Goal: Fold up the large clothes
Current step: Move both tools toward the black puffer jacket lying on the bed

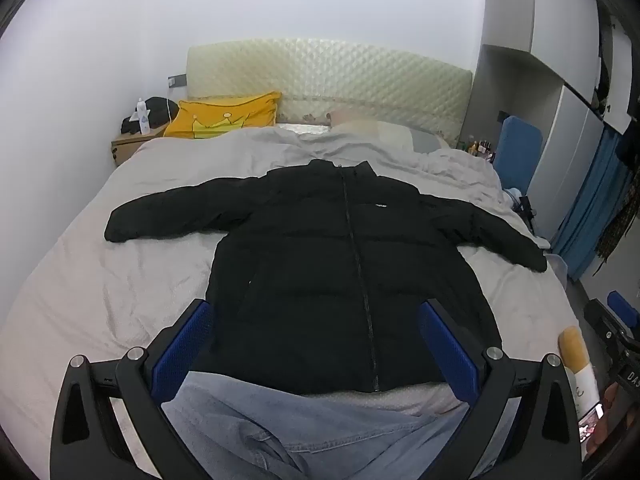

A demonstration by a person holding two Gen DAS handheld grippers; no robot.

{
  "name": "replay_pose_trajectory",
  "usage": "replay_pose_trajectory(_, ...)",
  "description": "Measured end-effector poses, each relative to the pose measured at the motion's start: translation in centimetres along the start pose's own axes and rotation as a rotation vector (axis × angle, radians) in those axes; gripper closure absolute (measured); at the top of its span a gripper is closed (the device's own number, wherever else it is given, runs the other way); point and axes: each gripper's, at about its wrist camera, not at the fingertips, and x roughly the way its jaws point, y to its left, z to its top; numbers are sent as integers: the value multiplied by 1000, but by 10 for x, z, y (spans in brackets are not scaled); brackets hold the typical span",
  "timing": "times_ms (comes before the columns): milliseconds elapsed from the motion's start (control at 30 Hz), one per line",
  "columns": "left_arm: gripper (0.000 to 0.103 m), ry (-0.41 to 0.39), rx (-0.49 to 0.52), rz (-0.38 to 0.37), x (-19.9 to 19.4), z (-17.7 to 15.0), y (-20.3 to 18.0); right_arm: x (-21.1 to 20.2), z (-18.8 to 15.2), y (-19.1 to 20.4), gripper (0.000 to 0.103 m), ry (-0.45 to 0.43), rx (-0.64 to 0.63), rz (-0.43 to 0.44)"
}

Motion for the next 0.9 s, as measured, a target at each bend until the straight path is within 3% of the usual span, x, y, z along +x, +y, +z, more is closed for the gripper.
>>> replay_pose_trajectory(900,0,16,5,-28,10,-9,7,6,-12,-6,0,21,30,5)
